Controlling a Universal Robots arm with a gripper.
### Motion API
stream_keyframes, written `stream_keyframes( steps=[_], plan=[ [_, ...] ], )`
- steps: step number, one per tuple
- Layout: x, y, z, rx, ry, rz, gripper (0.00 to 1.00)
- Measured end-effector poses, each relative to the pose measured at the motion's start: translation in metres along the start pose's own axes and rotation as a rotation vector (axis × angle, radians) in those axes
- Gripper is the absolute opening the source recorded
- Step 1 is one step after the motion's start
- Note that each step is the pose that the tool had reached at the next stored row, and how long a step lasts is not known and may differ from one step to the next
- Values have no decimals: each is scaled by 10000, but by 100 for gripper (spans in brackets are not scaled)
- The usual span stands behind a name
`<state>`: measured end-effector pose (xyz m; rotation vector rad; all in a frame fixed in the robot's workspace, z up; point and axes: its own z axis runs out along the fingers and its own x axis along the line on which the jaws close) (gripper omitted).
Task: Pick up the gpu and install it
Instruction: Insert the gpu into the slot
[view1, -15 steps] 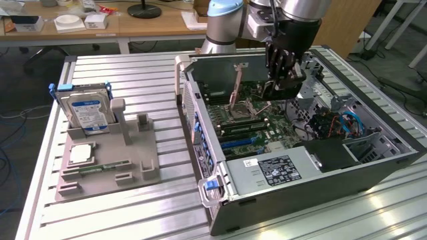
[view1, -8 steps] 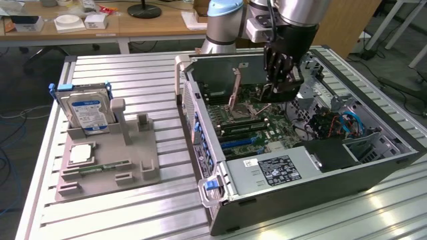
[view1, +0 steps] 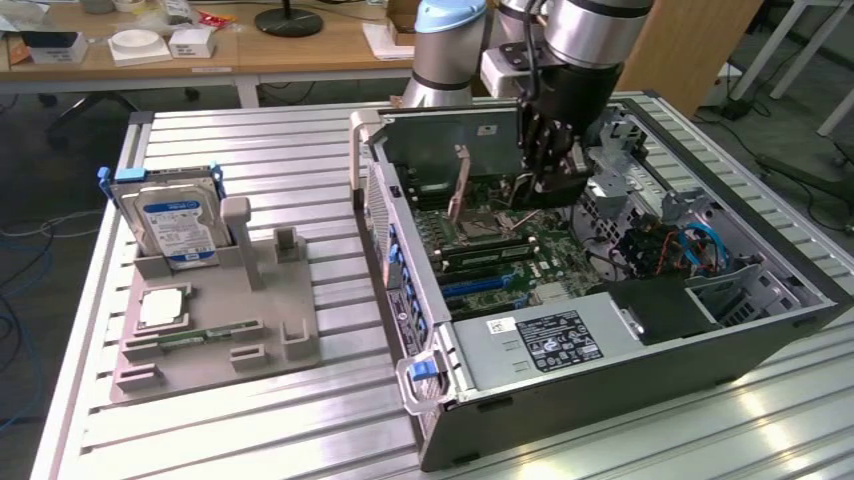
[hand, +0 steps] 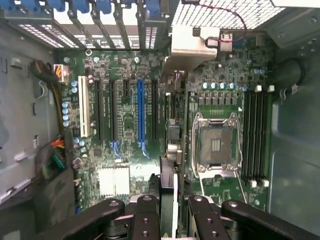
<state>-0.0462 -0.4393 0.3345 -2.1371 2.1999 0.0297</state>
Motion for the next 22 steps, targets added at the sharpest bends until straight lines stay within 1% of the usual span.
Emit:
stream_keyframes(
  steps=[2, 5, 13, 18, 19, 22],
  plan=[
    [4, 48, 33, 1, -1, 1, 27],
    [10, 88, 61, -1, 4, -5, 27],
    [37, 157, 156, -5, 94, -11, 27],
    [93, 168, 188, -43, 117, -22, 27],
    [99, 171, 193, -44, 136, -22, 27],
    [115, 177, 196, -60, 254, -38, 27]
  ],
)
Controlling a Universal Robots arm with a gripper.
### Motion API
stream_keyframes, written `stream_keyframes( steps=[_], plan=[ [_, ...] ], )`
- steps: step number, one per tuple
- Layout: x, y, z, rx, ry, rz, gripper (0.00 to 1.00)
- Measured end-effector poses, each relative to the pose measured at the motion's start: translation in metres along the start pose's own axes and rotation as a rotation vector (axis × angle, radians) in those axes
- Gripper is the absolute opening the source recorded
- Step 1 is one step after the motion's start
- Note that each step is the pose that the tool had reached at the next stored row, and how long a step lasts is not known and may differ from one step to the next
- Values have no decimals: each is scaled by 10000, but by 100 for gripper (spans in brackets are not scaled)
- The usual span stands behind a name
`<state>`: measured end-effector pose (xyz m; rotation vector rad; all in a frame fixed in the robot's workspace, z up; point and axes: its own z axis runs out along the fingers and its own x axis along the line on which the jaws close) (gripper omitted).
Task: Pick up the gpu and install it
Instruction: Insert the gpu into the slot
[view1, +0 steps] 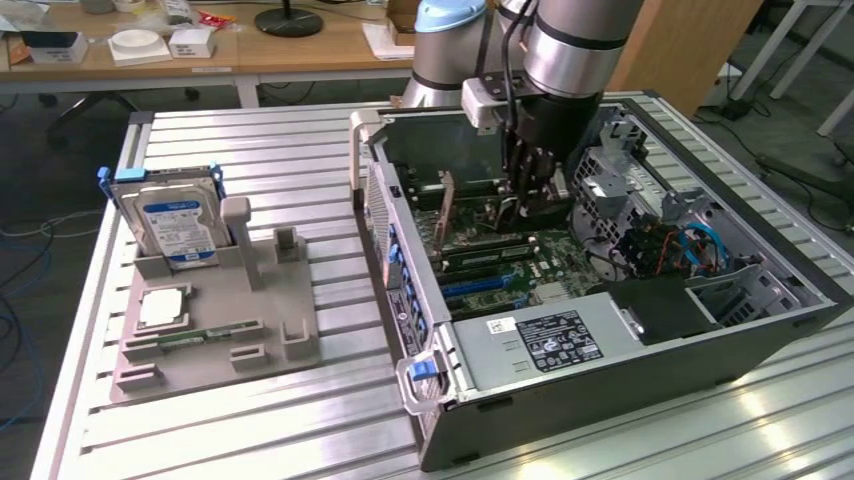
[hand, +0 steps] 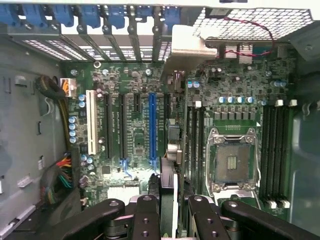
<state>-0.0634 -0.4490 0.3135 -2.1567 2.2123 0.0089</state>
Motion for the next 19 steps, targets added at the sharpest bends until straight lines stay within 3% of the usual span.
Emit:
stream_keyframes(
  steps=[3, 8, 14, 19],
  plan=[
    [30, 7, 3, -22, 49, -14, 27],
    [87, 9, 22, -26, 53, -53, 27],
    [94, 14, 60, -45, -62, -448, 27],
    [98, 41, 138, -53, -72, -627, 27]
  ],
)
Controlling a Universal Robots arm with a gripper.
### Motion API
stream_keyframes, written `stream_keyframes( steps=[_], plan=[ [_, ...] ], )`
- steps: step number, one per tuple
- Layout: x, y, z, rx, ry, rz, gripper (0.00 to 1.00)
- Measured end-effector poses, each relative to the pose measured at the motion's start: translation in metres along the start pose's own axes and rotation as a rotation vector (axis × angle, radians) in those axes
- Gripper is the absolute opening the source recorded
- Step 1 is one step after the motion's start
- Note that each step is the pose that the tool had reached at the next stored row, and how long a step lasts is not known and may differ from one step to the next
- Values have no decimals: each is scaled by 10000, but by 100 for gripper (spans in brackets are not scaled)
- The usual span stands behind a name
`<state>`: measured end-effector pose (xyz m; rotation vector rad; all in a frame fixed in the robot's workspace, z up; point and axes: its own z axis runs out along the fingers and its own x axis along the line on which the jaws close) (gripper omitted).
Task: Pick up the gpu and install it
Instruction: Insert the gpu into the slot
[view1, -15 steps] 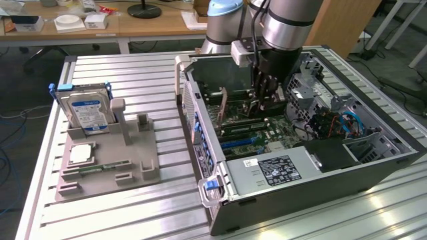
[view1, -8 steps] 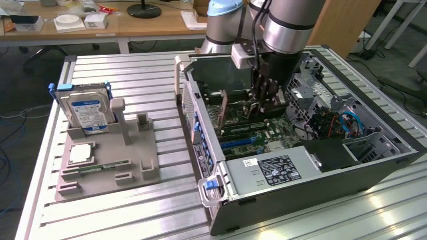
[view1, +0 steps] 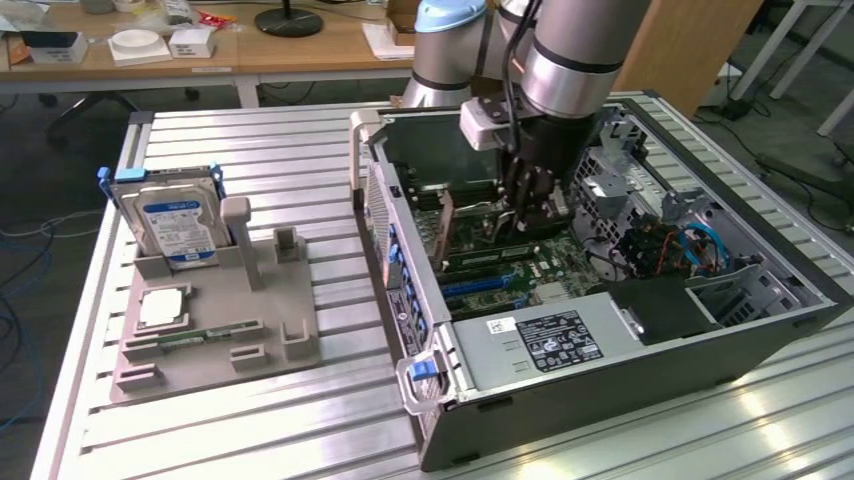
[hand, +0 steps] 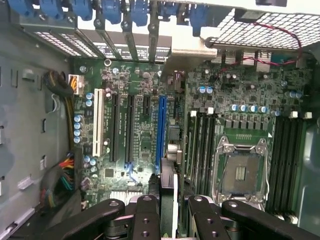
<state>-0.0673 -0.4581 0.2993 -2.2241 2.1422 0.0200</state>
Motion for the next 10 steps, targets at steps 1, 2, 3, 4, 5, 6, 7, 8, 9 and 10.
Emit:
stream_keyframes(
  steps=[1, 2, 3, 4, 5, 6, 7, 8, 9, 10],
  plan=[
    [0, 20, 15, -1, 0, 1, 27],
    [0, 38, 28, 1, -2, 0, 27],
    [0, 50, 32, 0, 1, 1, 27],
    [-1, 59, 38, 0, 0, 1, 27],
    [0, 65, 47, 1, -1, 1, 27],
    [0, 67, 56, 0, -2, 0, 27],
    [6, 68, 60, -1, 1, -2, 27],
    [14, 69, 63, -1, 1, -1, 27],
    [19, 72, 67, 0, -1, 1, 27],
    [21, 75, 73, 1, -3, 3, 27]
  ],
)
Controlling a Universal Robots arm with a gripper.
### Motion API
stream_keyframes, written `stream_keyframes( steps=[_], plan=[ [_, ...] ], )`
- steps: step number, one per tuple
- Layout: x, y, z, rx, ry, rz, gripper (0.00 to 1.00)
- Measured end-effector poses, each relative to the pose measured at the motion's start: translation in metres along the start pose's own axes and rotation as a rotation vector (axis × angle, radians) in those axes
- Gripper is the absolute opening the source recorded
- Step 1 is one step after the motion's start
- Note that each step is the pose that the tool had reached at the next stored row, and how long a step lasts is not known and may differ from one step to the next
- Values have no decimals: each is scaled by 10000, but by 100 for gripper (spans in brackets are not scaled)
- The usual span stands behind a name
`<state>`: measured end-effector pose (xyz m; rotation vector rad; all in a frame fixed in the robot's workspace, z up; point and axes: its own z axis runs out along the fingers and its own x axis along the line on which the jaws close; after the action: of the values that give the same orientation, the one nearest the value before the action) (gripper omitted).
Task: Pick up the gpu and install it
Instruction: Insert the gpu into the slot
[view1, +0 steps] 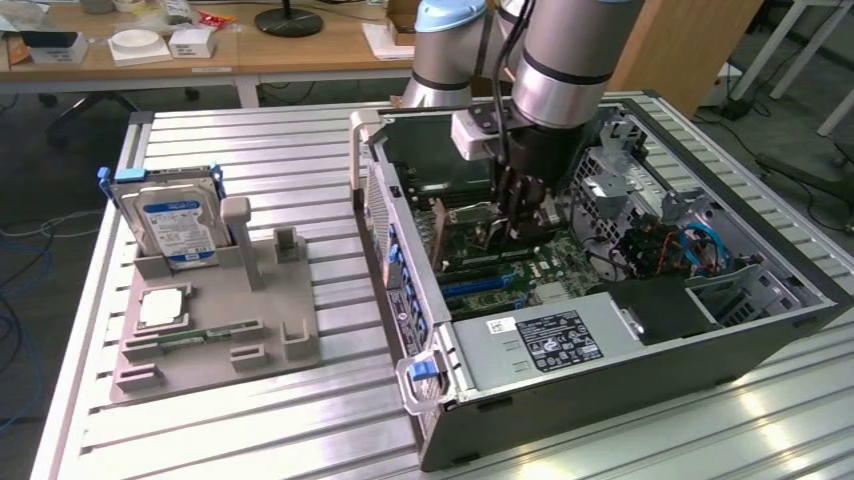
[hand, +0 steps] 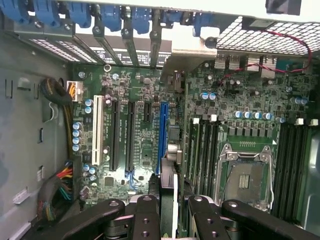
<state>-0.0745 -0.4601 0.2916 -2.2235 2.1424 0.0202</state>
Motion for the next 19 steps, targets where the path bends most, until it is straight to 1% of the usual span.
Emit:
stream_keyframes(
  steps=[5, 12, 15, 19],
  plan=[
    [1, 40, 32, -2, 4, -2, 27],
    [13, 50, 90, -6, 1, 0, 27],
    [13, 84, 124, -7, 18, -2, 27],
    [22, 87, 153, -7, 22, -2, 27]
  ],
)
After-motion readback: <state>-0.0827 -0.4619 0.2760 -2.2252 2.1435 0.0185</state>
